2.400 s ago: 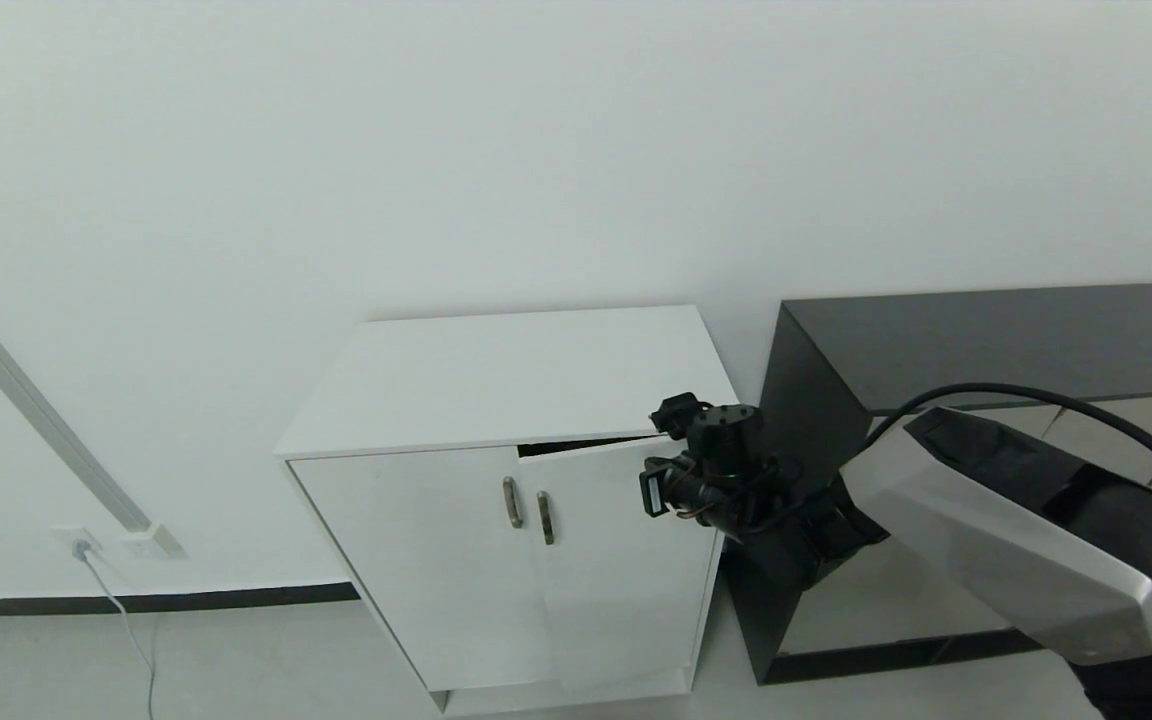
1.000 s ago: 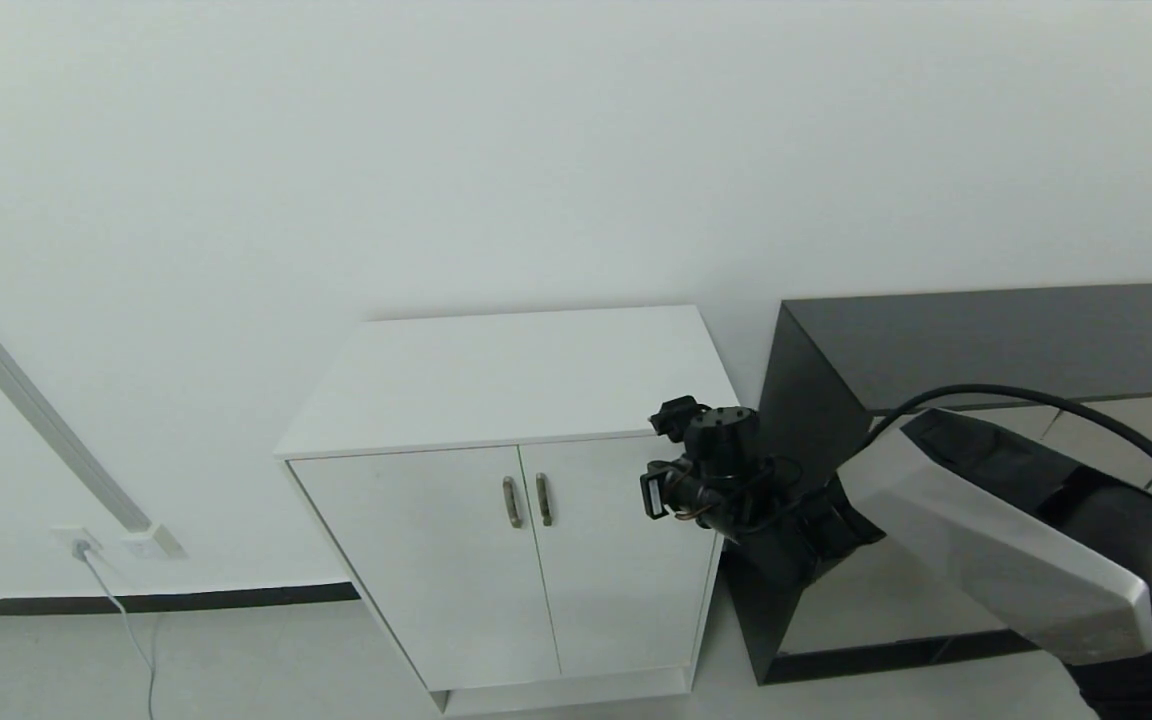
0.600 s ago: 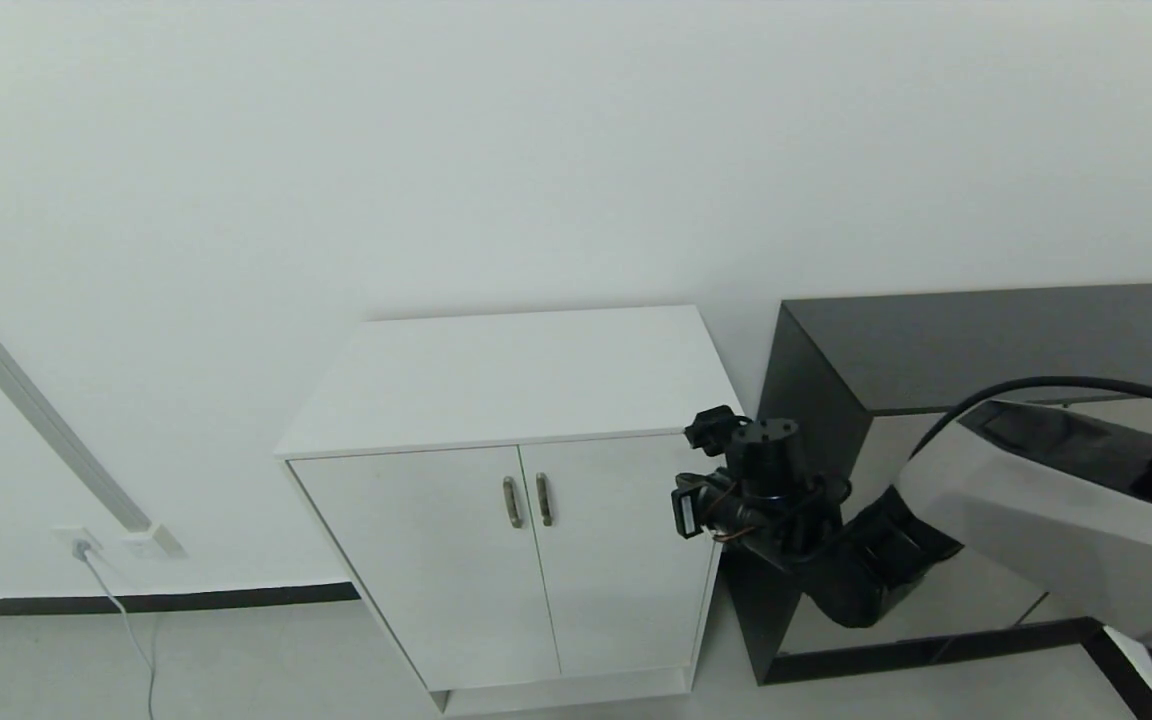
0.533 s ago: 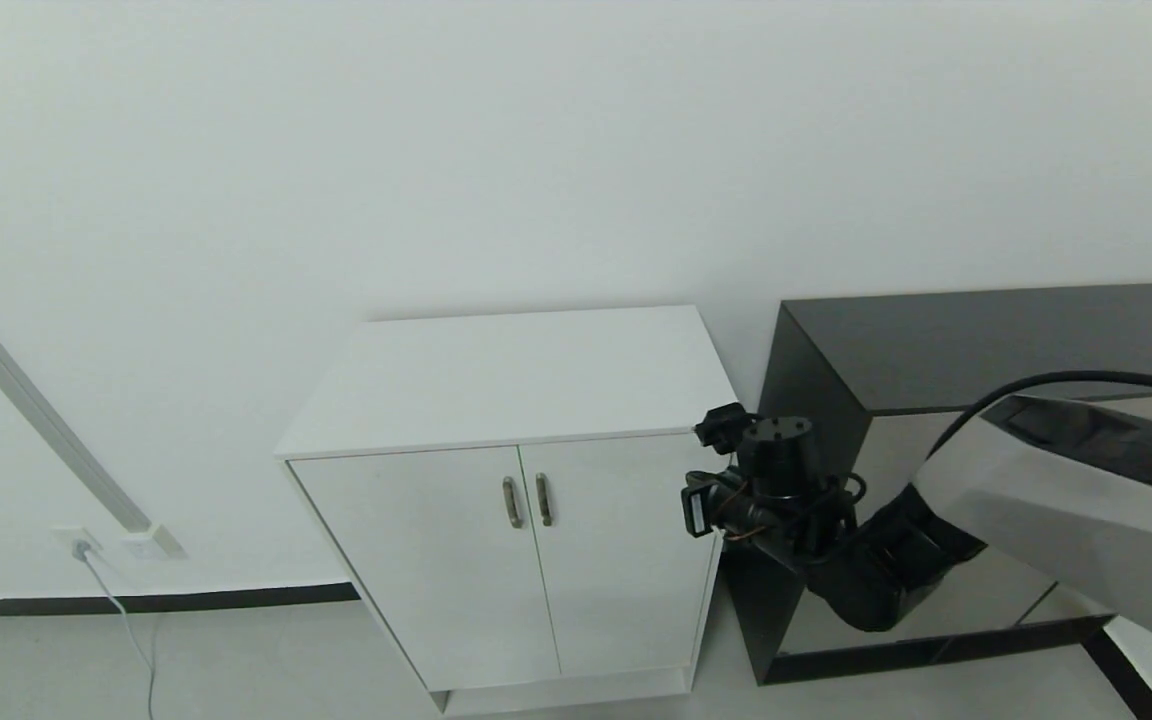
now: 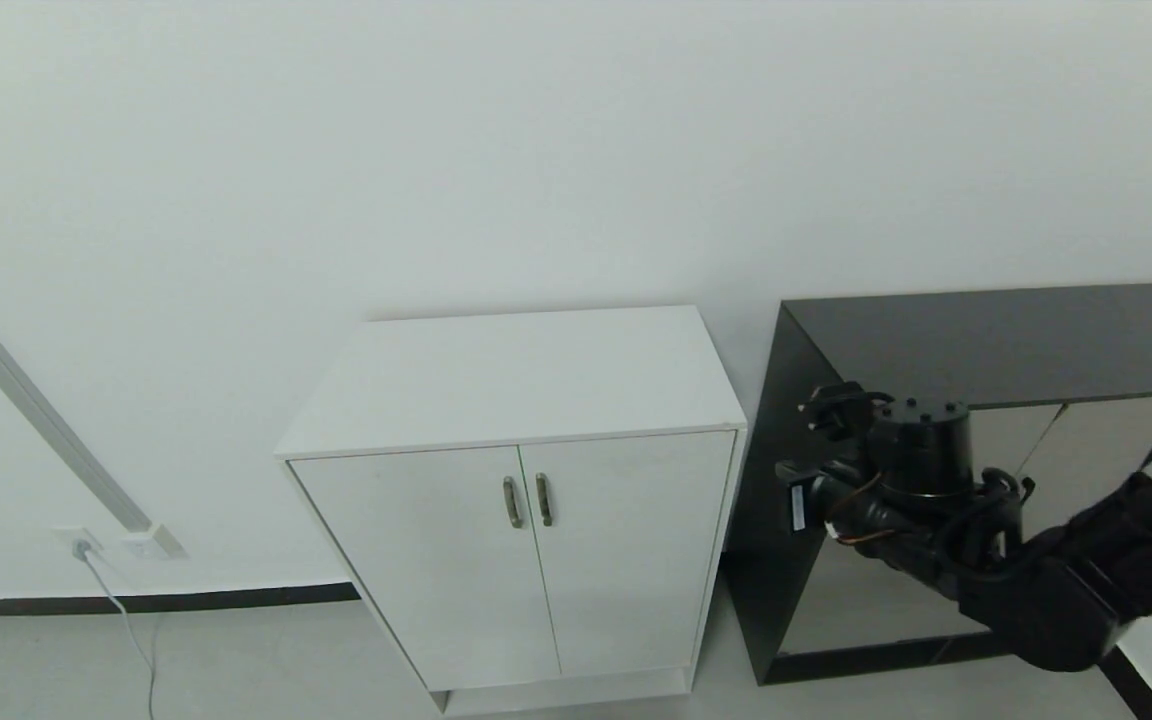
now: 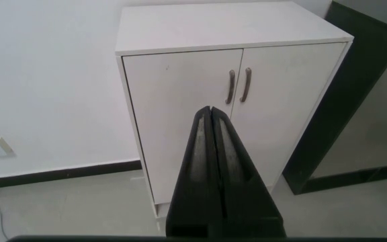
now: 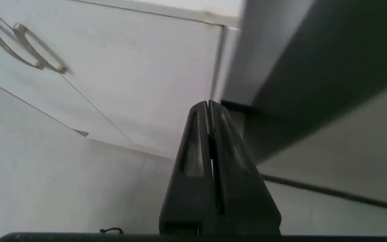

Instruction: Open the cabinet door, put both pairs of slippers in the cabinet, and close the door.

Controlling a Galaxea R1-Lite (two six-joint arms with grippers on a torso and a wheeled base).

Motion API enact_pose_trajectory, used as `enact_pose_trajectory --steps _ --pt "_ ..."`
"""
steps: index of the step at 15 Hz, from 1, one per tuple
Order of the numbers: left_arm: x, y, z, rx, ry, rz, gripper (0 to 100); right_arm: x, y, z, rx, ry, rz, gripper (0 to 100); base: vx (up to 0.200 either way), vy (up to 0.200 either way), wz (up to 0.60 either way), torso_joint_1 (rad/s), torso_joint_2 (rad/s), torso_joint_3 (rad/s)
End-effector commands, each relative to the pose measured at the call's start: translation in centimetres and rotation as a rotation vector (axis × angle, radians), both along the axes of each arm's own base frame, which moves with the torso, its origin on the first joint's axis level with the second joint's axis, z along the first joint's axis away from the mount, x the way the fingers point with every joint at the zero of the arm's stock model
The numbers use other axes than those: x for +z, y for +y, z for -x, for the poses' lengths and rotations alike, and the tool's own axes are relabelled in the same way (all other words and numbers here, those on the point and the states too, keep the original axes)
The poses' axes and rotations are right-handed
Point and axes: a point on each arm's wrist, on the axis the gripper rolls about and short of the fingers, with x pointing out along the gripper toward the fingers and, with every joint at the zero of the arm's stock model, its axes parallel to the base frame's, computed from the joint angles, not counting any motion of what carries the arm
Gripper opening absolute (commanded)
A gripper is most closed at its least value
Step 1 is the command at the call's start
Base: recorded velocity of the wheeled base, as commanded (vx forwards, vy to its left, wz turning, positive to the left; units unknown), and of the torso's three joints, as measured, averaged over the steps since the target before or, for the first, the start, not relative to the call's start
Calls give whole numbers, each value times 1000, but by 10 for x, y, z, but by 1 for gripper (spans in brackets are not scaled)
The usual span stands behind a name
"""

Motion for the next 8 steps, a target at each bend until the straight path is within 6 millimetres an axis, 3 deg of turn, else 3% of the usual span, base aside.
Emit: enact_pose_trajectory --steps 1,8 --pt "0 0 0 0 3 1 0 22 -34 32 -49 -40 -26 0 0 0 0 0 0 0" --pt "0 0 0 0 3 -7 0 35 -127 95 -311 -73 7 0 0 0 0 0 0 0"
